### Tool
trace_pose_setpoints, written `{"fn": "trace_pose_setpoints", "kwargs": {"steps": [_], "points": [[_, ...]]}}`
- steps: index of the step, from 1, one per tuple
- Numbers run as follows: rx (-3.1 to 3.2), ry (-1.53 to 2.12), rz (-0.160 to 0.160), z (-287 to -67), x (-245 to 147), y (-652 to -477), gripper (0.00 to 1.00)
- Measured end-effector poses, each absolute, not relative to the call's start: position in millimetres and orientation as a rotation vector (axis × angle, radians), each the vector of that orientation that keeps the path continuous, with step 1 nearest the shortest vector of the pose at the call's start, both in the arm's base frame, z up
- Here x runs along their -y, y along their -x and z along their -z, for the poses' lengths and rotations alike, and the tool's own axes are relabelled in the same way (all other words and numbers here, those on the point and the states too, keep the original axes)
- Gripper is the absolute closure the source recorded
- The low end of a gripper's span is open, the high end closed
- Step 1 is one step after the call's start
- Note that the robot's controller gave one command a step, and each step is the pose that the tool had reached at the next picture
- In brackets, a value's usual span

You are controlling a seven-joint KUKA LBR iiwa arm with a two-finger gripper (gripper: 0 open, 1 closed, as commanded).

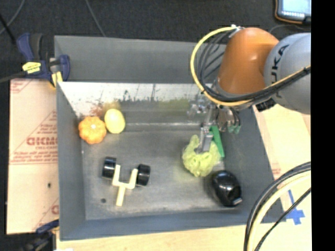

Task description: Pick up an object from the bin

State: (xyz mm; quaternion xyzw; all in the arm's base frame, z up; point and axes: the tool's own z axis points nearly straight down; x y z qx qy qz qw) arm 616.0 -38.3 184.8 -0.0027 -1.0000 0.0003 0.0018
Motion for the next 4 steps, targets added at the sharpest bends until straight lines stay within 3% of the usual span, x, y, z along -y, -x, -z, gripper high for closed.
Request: {"fn": "trace_pose_setpoints", "kwargs": {"steps": [1,2,3,4], "points": [[3.146,0.008,-0.002,-189.8,38.5,-617.4,0.00],[3.152,-0.033,-0.003,-149.1,48.4,-606.5,0.00],[3.145,-0.165,-0.004,-96.5,61.3,-569.2,1.00],[3.145,-0.166,-0.004,-96.6,61.3,-569.3,1.00]]}}
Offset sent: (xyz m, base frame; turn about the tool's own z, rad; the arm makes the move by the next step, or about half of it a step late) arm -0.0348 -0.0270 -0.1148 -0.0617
